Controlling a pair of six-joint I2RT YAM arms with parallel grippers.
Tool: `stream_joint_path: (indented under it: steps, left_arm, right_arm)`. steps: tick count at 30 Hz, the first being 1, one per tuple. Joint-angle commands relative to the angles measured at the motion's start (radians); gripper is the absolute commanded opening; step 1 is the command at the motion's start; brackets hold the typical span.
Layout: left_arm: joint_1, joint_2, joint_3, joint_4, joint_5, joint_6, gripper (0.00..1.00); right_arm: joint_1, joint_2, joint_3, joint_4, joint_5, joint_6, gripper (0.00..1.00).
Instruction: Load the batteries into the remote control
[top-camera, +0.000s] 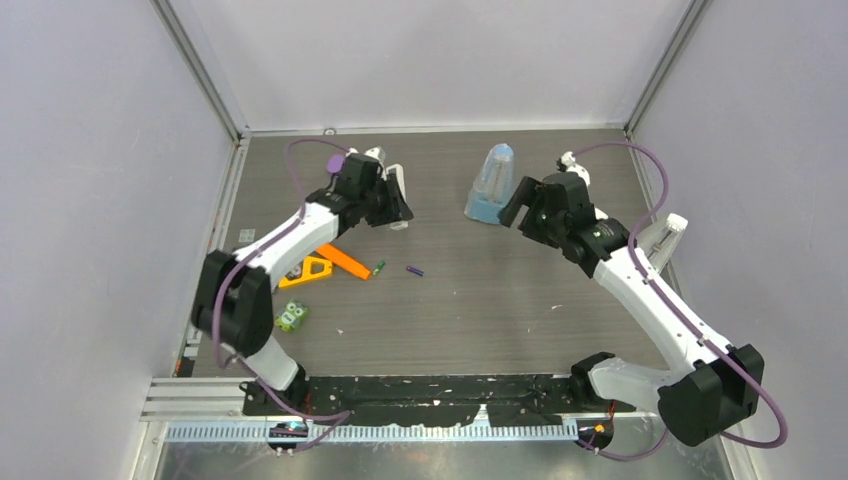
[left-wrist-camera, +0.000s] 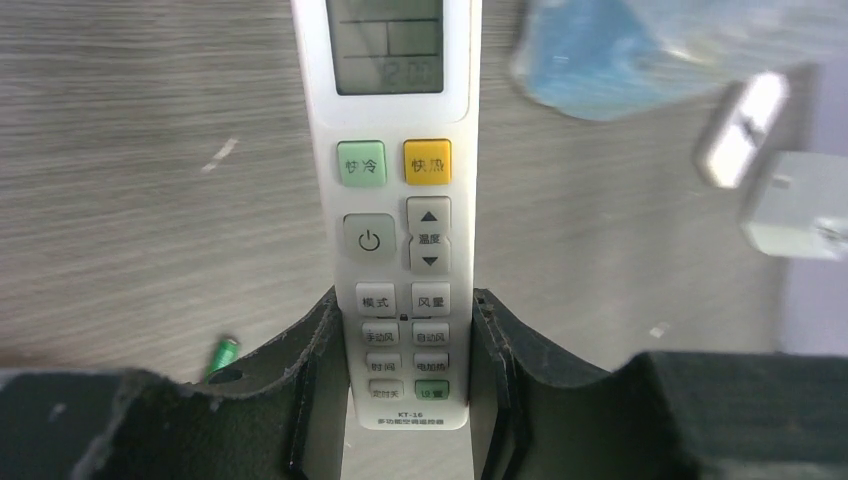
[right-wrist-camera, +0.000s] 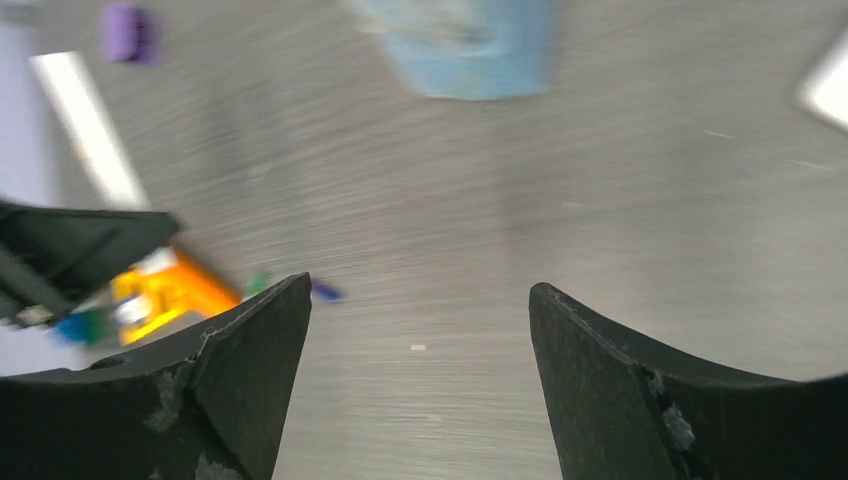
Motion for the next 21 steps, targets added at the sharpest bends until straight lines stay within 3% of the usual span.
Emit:
stream_joint_path:
  steps: [1, 6, 13, 21]
  left_arm:
    - [-0.008, 0.150, 0.165, -0.161, -0.143, 0.068, 0.00]
    - [-0.008, 0.311, 0.324, -0.276, -0.207, 0.104, 0.00]
    - [-0.011, 0.445, 0.404, -0.375, -0.252, 0.110, 0.11]
    - [-0.024, 0.509, 0.442, -0.452, -0.325, 0.105, 0.33]
  right_arm:
    - [-0.084, 0.000, -0.008, -0.243, 0.273, -0.073, 0.84]
    - [-0.163, 0.035, -0.050, -0.248, 0.240, -0.062, 0.83]
    - [-0.222, 0.097, -0.079, -0.238, 0.239, -0.056, 0.85]
    - [-0.344, 0.173, -0.051, -0.225, 0.240, -0.043, 0.86]
